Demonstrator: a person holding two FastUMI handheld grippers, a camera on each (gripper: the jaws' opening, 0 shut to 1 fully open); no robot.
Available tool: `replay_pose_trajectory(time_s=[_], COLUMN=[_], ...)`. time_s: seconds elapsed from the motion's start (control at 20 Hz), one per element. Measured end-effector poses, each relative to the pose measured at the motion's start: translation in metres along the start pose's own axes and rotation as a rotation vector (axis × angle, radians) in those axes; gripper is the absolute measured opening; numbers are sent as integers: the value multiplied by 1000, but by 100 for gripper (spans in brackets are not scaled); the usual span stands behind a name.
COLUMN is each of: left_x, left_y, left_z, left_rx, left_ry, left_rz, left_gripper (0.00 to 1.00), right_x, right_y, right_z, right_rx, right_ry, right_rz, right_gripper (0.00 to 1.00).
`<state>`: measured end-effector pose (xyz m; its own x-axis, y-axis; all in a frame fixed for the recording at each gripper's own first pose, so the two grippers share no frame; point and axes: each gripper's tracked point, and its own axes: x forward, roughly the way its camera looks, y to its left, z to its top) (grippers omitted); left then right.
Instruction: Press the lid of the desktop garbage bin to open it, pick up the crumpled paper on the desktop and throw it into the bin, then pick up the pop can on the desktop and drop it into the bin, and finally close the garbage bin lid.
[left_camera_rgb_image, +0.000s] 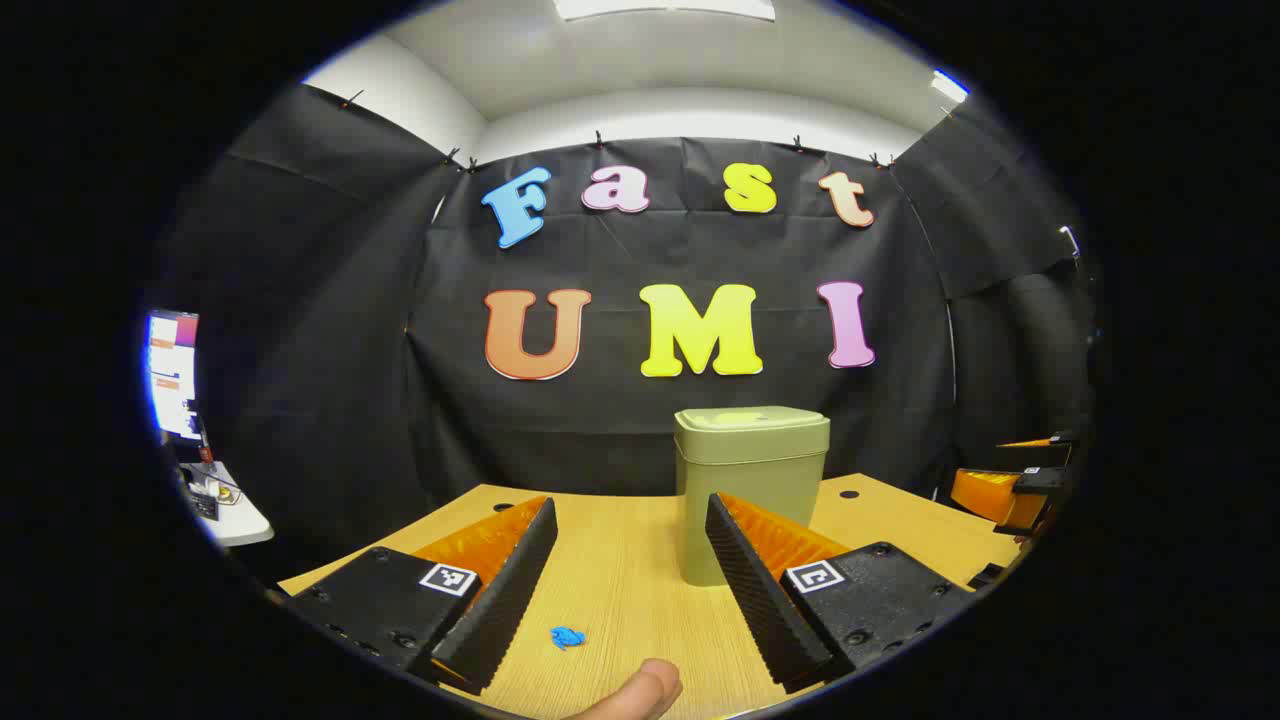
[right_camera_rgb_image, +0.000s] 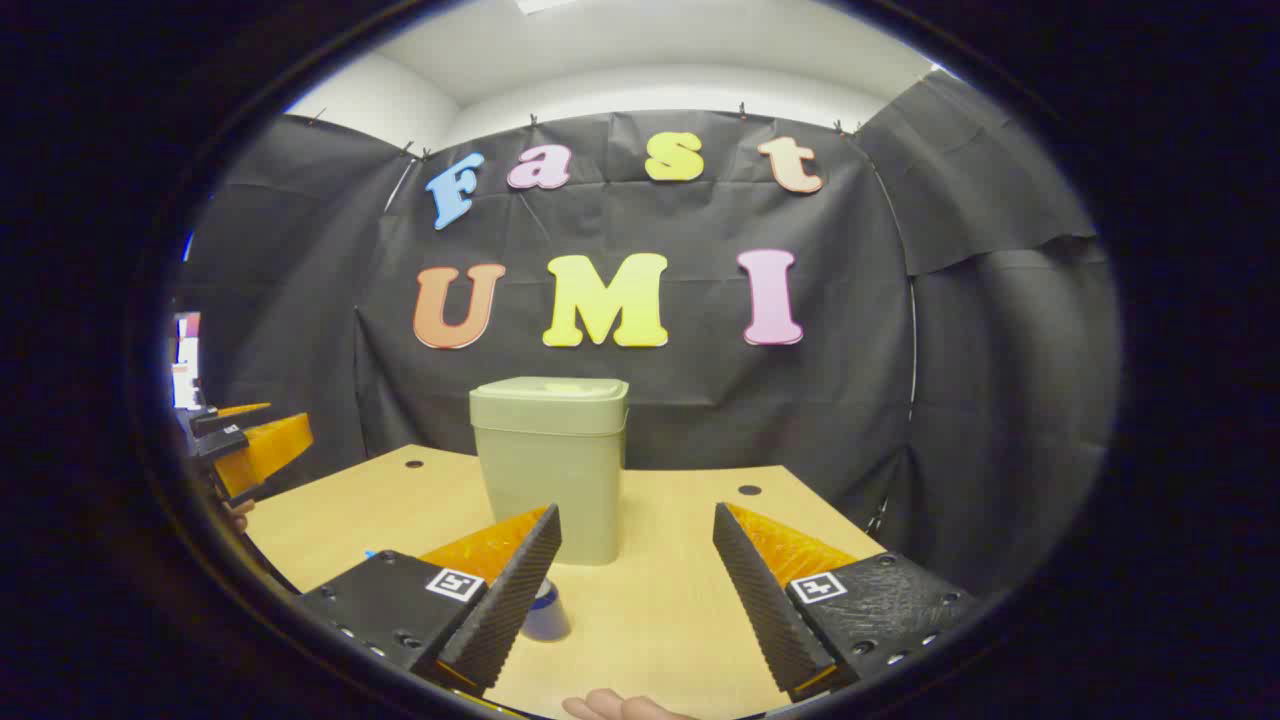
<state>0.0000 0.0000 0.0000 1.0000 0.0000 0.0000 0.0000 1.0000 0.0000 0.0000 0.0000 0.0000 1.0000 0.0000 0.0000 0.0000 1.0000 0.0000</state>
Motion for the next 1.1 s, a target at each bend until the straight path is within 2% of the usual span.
replay_pose_trajectory(time_s=[0.05,0.15,0.3,0.35,0.7,0.8,0.85,0.9,1.0,1.1], left_x=[3,8,14,15,8,7,9,9,9,7], left_y=[7,12,20,22,34,33,33,32,27,27], left_z=[-3,-11,-23,-22,-13,-15,-15,-16,-16,-14], left_rx=[2,-4,-18,-20,9,8,8,9,13,24], left_ry=[9,36,81,83,57,60,63,66,66,60], left_rz=[16,29,47,52,94,95,96,96,83,80], left_gripper=[96,96,96,97,96,96,100,96,96,96], right_x=[0,0,0,0,2,0,0,0,3,4], right_y=[2,3,10,10,6,4,3,4,8,11], right_z=[1,-2,-10,-12,-20,-16,-14,-13,-13,-11], right_rx=[-5,-26,-21,-11,-16,-20,-26,-27,-25,-41], right_ry=[-5,-6,9,17,34,22,13,9,6,5], right_rz=[-2,-12,-5,-6,-9,-14,-19,-19,-12,-13], right_gripper=[98,95,98,95,95,95,95,95,98,95])
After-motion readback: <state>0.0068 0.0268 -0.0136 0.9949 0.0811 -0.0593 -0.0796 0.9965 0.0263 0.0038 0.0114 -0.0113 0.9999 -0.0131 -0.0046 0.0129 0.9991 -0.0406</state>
